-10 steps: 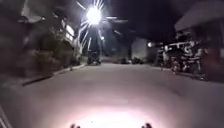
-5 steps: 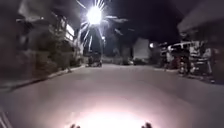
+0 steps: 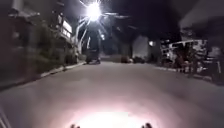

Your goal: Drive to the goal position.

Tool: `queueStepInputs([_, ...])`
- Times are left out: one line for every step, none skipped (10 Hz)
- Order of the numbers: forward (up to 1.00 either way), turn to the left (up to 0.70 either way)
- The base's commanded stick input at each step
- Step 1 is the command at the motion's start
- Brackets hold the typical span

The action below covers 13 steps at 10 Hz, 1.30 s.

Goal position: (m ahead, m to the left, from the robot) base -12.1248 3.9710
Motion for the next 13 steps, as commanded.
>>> queueStepInputs([0.85,0.0])
queueStepInputs([0.85,0.0])
queueStepInputs([0.85,0.0])
queueStepInputs([0.85,0.0])
queueStepInputs([0.85,0.0])
queueStepInputs([0.85,0.0])
queueStepInputs([0.85,0.0])
queueStepInputs([0.85,0.0])
queueStepInputs([0.85,0.0])
queueStepInputs([0.85,0.0])
queueStepInputs([0.85,0.0])
queueStepInputs([0.85,0.0])
queueStepInputs([0.85,0.0])
